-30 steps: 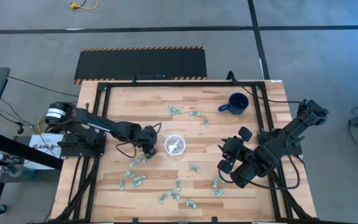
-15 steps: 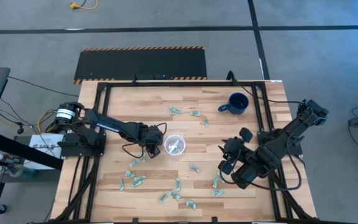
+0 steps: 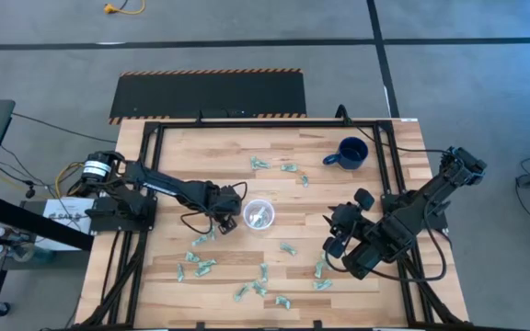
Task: Pick and place items into bin
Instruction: Put the stevia packet into the transparent bin
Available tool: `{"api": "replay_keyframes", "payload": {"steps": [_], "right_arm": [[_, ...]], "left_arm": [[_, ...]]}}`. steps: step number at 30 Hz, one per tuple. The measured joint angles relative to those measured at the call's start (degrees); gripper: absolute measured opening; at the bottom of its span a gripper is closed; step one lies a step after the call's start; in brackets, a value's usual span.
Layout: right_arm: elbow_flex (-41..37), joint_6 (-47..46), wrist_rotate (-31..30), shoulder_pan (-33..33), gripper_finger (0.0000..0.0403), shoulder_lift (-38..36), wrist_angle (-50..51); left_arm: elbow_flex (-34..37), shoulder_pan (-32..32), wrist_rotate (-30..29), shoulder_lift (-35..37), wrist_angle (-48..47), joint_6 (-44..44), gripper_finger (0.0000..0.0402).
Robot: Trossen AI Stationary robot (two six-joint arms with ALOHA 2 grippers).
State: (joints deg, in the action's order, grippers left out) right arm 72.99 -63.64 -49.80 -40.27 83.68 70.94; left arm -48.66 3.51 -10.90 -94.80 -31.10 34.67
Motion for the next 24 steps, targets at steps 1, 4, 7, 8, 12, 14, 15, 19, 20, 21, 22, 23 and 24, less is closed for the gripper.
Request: {"api": "replay_keyframes", "payload": {"steps": [1,4,7,8,12,14,15,19,20,21,22,23,24], "right_arm": [[0.0,0.0,0.0,0.0,0.012,0.0,0.0],[0.0,0.0,0.0,0.0,0.012,0.0,0.0],[0.0,0.0,0.0,0.0,0.012,0.0,0.0],[0.0,0.0,0.0,0.0,0.012,0.0,0.0],[0.0,0.0,0.0,0.0,0.012,0.0,0.0],[0.0,0.0,0.0,0.0,0.012,0.0,0.0],[0.0,0.0,0.0,0.0,0.012,0.0,0.0],[0.0,0.0,0.0,0.3,0.012,0.0,-0.2],[0.0,0.0,0.0,0.3,0.012,0.0,-0.3],[0.0,0.0,0.1,0.3,0.012,0.0,-0.3],[0.0,0.0,0.1,0.3,0.012,0.0,-0.3],[0.0,0.0,0.1,0.3,0.012,0.0,-0.3],[0.0,0.1,0.2,0.3,0.012,0.0,-0.3]], "left_arm": [[0.0,0.1,-0.1,0.2,-0.1,0.0,0.0007],[0.0,0.6,-0.4,1.7,-1.3,0.0,0.0002],[0.0,1.4,-1.5,4.6,-2.1,0.0,0.0002],[0.0,1.7,-2.1,5.8,-2.2,0.1,0.0002],[0.0,3.1,-4.1,10.9,0.2,-1.0,0.0001],[0.0,4.1,-3.8,12.8,5.3,-3.0,0.0001],[0.0,4.5,-3.2,13.5,8.4,-4.3,0.0001],[0.0,5.5,2.1,14.1,22.4,-9.5,0.0],[0.0,5.6,3.6,14.1,24.5,-10.1,0.0],[0.0,5.6,4.8,14.1,25.9,-10.4,0.0],[0.0,5.5,5.1,13.9,26.5,-10.4,0.0],[0.0,5.3,5.1,13.5,26.7,-10.5,0.0],[0.0,5.2,5.1,13.2,26.3,-10.8,0.0]]}}
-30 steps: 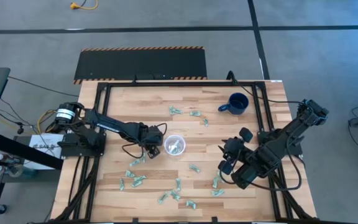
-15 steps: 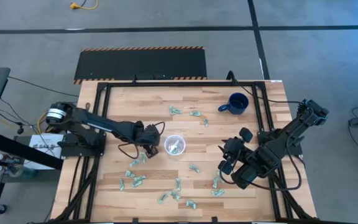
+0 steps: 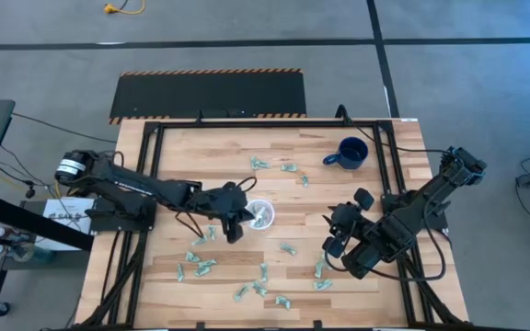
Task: Pick and place items into bin
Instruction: Put the stevia packet into the transparent bin
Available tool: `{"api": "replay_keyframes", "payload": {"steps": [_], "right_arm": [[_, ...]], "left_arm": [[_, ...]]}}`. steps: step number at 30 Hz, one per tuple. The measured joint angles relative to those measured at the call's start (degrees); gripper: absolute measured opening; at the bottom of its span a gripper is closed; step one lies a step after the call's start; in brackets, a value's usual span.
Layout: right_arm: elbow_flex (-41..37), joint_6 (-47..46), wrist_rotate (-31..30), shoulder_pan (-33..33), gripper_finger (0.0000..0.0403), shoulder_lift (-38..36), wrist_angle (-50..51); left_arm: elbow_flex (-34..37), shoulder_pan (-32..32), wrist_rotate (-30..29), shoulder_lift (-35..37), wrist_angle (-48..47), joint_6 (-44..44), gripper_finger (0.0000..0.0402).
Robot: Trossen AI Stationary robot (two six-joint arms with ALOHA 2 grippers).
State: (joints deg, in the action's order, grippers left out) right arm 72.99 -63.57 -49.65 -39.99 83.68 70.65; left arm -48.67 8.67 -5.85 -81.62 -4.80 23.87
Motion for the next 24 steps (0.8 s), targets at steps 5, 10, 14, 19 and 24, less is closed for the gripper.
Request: {"api": "replay_keyframes", "payload": {"steps": [5,10,14,19,24], "right_arm": [[0.0,0.2,0.0,0.0,0.012,0.0,-0.3],[0.0,0.4,0.1,0.0,0.012,0.0,-0.4],[0.0,0.6,0.3,0.0,0.012,0.0,-0.4],[0.0,0.6,0.3,0.0,0.012,0.0,-0.4],[0.0,0.6,0.3,0.0,0.012,0.0,-0.4]], "left_arm": [[0.0,-0.7,0.0,-4.6,0.4,-0.6,0.0],[-1.0,-1.5,0.0,-7.6,0.9,-3.3,0.0],[-1.1,-1.7,0.1,-7.7,0.7,-3.7,0.0],[-1.1,-1.7,0.0,-7.7,0.8,-4.8,0.001],[-1.1,-1.7,-0.1,-7.7,0.8,-4.8,0.0034]]}}
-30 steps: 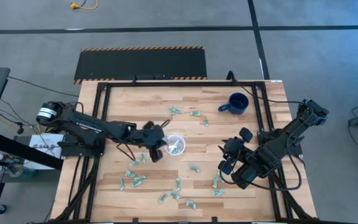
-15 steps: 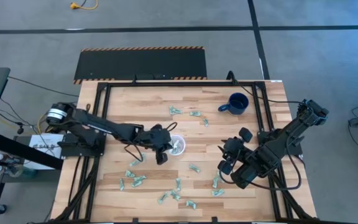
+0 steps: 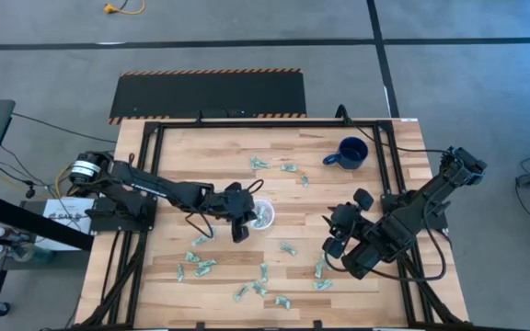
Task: Pick and place items into bin
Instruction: Put the stevia packet into the transparent bin
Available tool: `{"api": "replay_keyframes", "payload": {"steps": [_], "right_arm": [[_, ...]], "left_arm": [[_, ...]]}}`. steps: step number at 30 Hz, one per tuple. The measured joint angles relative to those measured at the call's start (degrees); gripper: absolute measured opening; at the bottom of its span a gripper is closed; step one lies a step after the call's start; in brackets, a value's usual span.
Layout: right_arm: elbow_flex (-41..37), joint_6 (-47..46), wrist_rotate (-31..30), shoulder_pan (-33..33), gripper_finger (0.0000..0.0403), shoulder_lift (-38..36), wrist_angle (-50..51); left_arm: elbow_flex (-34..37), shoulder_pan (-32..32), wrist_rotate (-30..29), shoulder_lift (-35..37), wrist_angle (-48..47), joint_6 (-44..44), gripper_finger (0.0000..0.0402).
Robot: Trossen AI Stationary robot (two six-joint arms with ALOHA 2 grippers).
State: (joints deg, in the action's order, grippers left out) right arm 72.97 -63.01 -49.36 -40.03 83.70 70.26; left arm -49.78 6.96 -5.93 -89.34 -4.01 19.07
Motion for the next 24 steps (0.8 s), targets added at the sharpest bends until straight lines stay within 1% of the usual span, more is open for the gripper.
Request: {"api": "replay_keyframes", "payload": {"steps": [5,10,15,18,20,24], "right_arm": [[0.0,0.0,0.0,0.0,0.012,0.0,0.0],[0.0,0.0,0.1,0.0,0.012,0.0,0.0],[0.0,0.0,2.0,-0.1,0.012,0.0,0.0],[0.0,-1.5,2.9,-1.1,0.012,0.0,0.0],[-0.6,-3.3,4.2,-2.5,0.012,0.0,-0.3],[-4.3,-9.2,10.6,-6.5,0.012,0.0,-3.3]], "left_arm": [[0.0,0.0,-0.6,0.0,-0.5,-0.1,0.0066],[0.0,0.0,-0.7,0.0,-0.6,-2.3,0.0094],[0.0,0.0,-0.5,0.7,-1.8,-2.4,0.0106],[0.1,0.0,-0.9,1.7,-4.9,-2.4,0.0107],[0.1,0.0,-1.4,2.8,-8.3,-2.2,0.0107],[0.1,0.3,-4.6,5.1,-12.7,-0.4,0.0107]]}}
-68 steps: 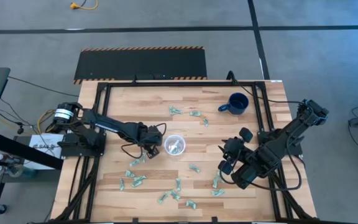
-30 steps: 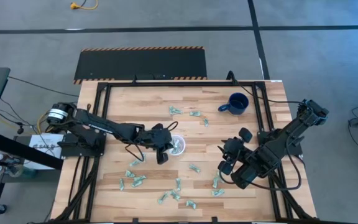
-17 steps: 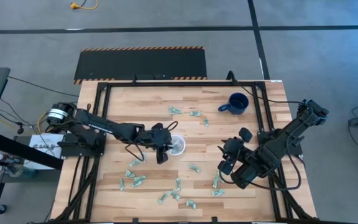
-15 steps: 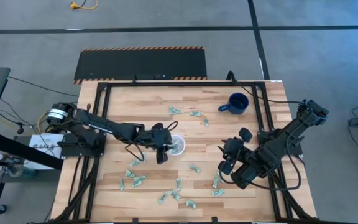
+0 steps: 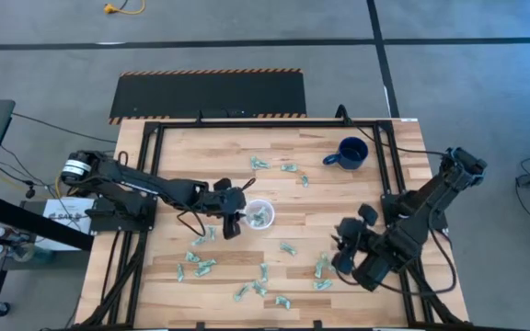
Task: Pick and place items into bin
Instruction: Put the stevia packet into the transparent bin
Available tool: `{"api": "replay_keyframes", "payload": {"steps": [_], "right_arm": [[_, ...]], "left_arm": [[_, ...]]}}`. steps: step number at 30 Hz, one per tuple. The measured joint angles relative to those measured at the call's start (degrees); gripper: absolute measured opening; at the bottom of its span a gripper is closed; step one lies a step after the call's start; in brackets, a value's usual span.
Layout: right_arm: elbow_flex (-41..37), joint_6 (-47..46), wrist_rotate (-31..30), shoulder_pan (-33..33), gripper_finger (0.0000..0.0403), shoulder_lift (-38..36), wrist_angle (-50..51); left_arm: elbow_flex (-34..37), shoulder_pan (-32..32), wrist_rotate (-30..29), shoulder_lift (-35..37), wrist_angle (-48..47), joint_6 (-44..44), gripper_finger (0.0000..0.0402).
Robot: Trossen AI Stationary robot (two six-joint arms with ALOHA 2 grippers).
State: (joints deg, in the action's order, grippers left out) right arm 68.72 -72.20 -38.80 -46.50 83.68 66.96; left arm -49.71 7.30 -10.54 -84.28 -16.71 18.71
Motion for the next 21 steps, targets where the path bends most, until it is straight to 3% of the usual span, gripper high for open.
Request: {"api": "replay_keyframes", "payload": {"steps": [4,9,16,21], "right_arm": [[-5.7,-4.4,4.5,-3.5,0.012,0.0,-10.0],[-10.4,-7.4,4.6,-6.2,0.012,0.0,-20.1],[-12.4,-10.9,4.5,-7.6,0.012,2.5,-24.8],[-10.1,-13.3,9.7,-7.8,0.012,9.9,-23.7]], "left_arm": [[0.0,1.2,-2.5,2.4,-2.2,1.2,0.0107],[0.0,3.6,-4.4,5.0,-2.5,1.7,0.0107],[0.0,8.4,-11.8,6.8,-4.0,2.0,0.0107],[0.0,11.7,-16.4,6.9,-3.7,2.0,0.0107]]}}
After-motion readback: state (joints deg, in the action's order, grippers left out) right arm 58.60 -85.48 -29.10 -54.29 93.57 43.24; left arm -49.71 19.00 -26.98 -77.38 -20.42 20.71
